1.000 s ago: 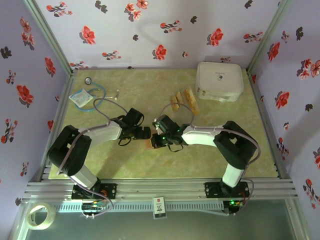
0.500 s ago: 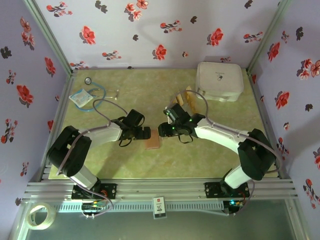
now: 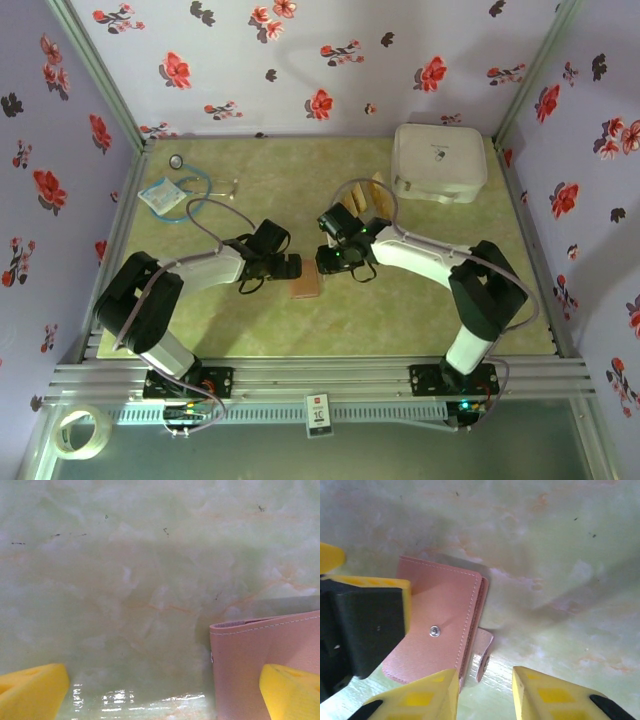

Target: Put the credit cards into the card holder

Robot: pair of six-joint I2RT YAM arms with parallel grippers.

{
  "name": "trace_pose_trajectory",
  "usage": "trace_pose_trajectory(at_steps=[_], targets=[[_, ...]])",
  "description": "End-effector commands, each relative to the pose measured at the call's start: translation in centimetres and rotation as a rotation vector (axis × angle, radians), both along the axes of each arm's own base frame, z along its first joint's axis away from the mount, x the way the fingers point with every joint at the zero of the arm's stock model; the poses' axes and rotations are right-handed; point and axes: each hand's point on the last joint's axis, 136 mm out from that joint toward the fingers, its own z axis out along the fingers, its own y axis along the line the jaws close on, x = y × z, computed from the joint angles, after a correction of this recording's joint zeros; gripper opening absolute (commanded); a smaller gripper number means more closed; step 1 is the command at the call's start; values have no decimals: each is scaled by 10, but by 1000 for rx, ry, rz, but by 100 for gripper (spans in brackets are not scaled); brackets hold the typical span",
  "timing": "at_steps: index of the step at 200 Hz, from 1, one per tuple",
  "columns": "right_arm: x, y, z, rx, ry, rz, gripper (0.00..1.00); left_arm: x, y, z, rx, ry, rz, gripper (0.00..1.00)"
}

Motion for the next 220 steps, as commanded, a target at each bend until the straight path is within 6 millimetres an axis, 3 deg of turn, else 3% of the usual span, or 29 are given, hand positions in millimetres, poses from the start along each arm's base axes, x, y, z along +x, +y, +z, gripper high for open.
trace_pose_trajectory(at_steps=[1,85,144,220], targets=[[4,-1,-1,-27,-4,9,31,-17,28,-24,119,66,37,100],[5,5,-11,-22,19,15,28,-19,28,-28,123,70,34,100],[2,6,-14,-13,29,18,11,-18,28,-28,123,70,34,100],[0,4,-3,14,16,11,14,-18,27,-29,124,71,31,100]])
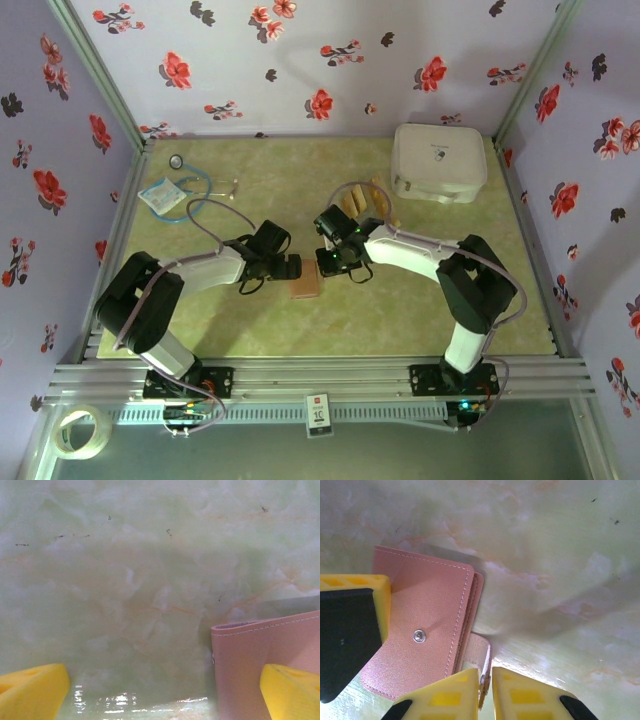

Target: Put the credit cards into the card holder

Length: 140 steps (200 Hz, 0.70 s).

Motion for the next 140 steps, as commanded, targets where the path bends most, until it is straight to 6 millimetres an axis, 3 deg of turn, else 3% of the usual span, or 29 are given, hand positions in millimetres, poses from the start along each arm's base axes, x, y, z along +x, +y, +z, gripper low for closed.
trace_pose_trajectory(at_steps=[1,92,127,140], targets=[[0,1,13,32,-18,-3,14,-18,26,-27,115,78,32,100],[-3,1,2,30,2,-6,13,-19,26,-28,116,81,30,100],[-3,2,3,35,4,-4,0,-18,25,-27,116,78,27,100],[-3,2,4,41,4,-2,0,-18,25,-27,114,77,28,100]])
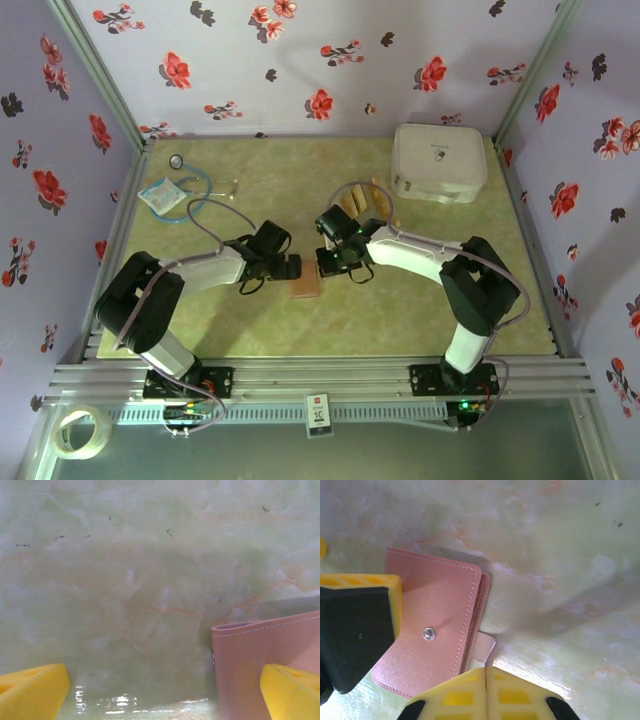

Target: Put the credit cards into the card holder

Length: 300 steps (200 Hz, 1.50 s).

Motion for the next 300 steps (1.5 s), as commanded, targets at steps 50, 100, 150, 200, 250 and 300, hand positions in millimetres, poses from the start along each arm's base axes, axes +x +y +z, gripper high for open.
trace_pose_trajectory(at_steps=[50,100,150,200,250,300], targets=[[-5,19,14,145,26,-1,0,-19,25,-26,109,79,26,100],[-6,43,5,263,94,-19,0,-19,26,-28,110,80,27,100],[-4,50,-5,284,117,-33,0,-19,26,-27,108,80,29,100],[-5,51,-14,280,133,-41,0,-19,25,-27,109,80,28,100],[-10,46,-31,259,157,-51,0,-20,26,-27,111,82,27,100],[-14,39,-41,239,168,-61,0,-19,26,-26,110,80,27,100]])
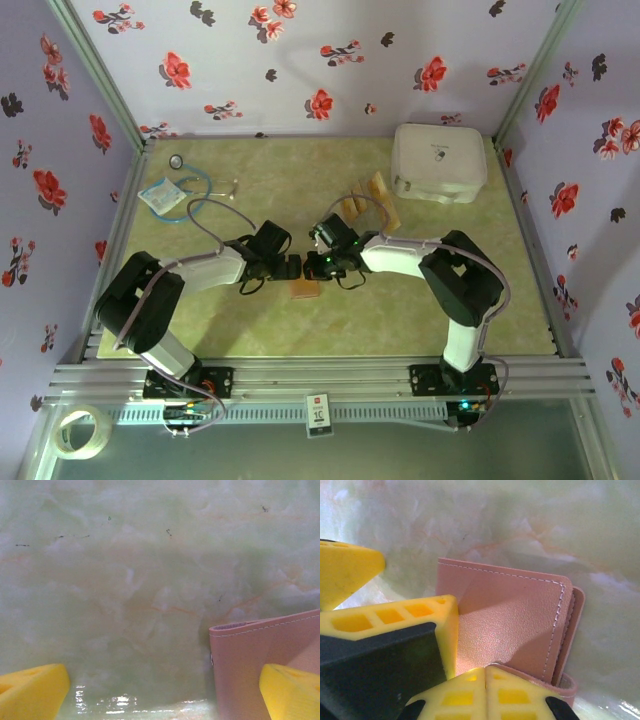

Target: Put the credit cards into the card holder

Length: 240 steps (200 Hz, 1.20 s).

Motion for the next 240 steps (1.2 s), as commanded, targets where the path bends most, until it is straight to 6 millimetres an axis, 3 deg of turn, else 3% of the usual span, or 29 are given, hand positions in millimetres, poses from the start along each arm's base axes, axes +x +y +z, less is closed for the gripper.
trace_pose_trajectory(at_steps=[1,42,99,130,240], targets=[[-7,-8,-17,-33,43,-18,0,-19,26,-26,109,81,28,100],[-7,-7,-18,-24,50,-23,0,-19,25,-27,108,82,29,100],[3,-1,15,27,-8,-34,0,-20,26,-27,109,84,29,100],[6,3,22,42,-14,-33,0,-20,26,-28,109,84,28,100],[-3,-1,-20,2,56,-39,0,-20,25,-28,106,84,26,100]])
